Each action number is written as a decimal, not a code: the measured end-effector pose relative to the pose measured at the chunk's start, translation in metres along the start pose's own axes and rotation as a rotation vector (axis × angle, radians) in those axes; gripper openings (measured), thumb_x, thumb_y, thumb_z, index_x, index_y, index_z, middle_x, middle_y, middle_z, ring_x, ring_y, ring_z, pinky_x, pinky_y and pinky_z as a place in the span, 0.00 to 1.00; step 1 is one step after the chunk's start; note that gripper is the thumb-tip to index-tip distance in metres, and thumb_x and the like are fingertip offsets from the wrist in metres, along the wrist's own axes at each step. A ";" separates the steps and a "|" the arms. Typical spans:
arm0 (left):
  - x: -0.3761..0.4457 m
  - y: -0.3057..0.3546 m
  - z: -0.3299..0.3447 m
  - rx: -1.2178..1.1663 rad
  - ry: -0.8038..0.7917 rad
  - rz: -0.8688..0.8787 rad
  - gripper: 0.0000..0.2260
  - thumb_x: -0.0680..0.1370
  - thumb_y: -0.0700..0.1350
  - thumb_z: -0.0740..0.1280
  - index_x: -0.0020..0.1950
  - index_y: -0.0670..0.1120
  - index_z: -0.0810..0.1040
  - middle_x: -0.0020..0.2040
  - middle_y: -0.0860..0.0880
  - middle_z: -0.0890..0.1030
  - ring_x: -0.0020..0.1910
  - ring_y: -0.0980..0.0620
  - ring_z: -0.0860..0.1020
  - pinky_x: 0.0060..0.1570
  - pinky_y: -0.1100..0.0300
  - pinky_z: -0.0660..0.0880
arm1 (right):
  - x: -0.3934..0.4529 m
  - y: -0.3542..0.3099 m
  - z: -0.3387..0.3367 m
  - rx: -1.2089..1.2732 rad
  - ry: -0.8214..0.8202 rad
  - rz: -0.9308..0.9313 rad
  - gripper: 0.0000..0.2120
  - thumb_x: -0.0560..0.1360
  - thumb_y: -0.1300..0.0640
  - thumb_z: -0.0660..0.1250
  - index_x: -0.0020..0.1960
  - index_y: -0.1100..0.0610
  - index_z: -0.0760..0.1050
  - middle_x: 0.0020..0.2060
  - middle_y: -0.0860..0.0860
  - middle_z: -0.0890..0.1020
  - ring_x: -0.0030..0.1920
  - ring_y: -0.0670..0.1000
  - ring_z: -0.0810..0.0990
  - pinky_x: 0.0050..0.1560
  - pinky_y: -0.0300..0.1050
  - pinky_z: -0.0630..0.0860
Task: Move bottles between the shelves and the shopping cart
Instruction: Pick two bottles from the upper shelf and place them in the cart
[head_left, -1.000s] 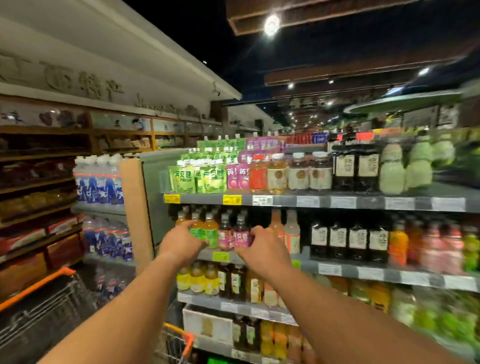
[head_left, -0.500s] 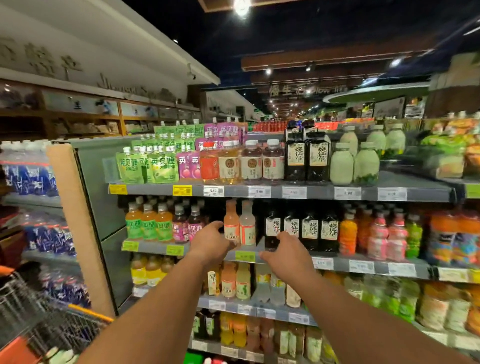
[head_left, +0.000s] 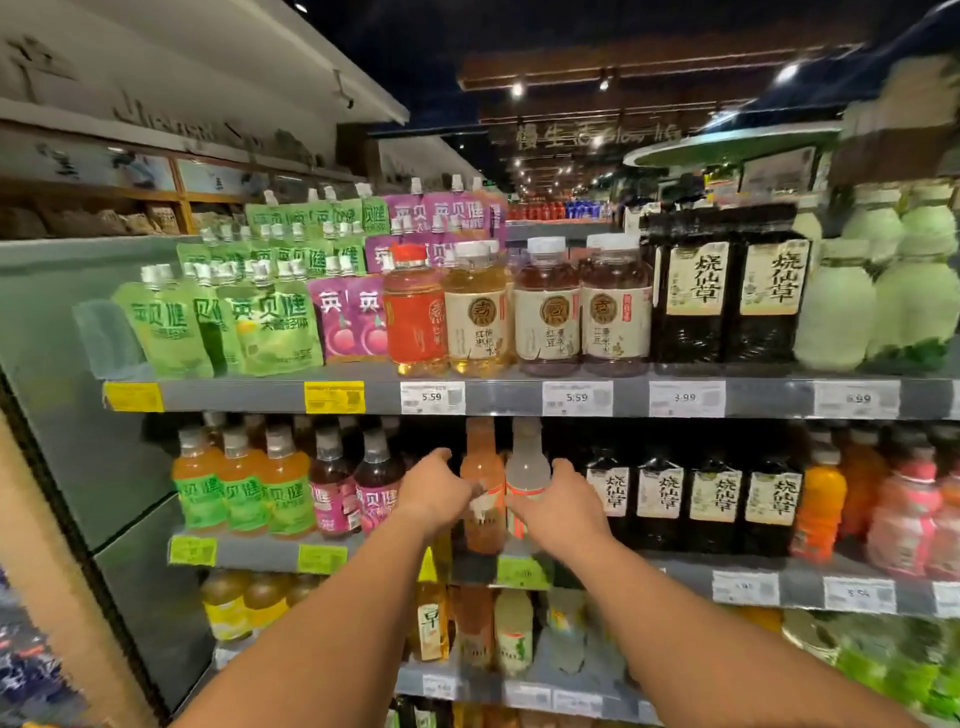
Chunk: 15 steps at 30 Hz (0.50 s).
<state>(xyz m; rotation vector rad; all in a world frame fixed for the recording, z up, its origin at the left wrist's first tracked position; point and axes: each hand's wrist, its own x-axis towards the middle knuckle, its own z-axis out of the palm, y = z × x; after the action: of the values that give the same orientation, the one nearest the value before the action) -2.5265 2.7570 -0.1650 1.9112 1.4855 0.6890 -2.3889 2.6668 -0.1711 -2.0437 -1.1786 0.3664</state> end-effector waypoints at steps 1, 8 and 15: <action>0.015 -0.001 0.003 -0.002 -0.011 0.000 0.35 0.73 0.52 0.75 0.75 0.43 0.66 0.70 0.44 0.74 0.66 0.45 0.75 0.62 0.56 0.72 | 0.012 -0.003 0.007 0.009 0.004 0.016 0.29 0.70 0.42 0.72 0.61 0.59 0.70 0.57 0.57 0.78 0.58 0.59 0.77 0.50 0.47 0.73; 0.069 -0.003 0.023 -0.159 -0.060 -0.027 0.22 0.69 0.57 0.77 0.48 0.39 0.82 0.46 0.43 0.85 0.46 0.45 0.83 0.47 0.52 0.80 | 0.059 -0.007 0.031 0.001 0.037 0.156 0.35 0.70 0.39 0.71 0.64 0.63 0.69 0.60 0.60 0.76 0.61 0.61 0.76 0.57 0.51 0.75; 0.069 -0.005 0.033 -0.300 -0.050 -0.008 0.15 0.70 0.50 0.78 0.47 0.40 0.83 0.44 0.43 0.85 0.46 0.45 0.84 0.52 0.46 0.80 | 0.073 -0.007 0.029 0.028 0.014 0.114 0.22 0.69 0.43 0.73 0.51 0.61 0.80 0.49 0.58 0.83 0.50 0.60 0.81 0.49 0.51 0.79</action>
<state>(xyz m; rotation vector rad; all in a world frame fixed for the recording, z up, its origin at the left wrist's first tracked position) -2.4897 2.8201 -0.1883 1.6808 1.2782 0.8046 -2.3706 2.7427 -0.1779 -2.0915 -1.0455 0.4213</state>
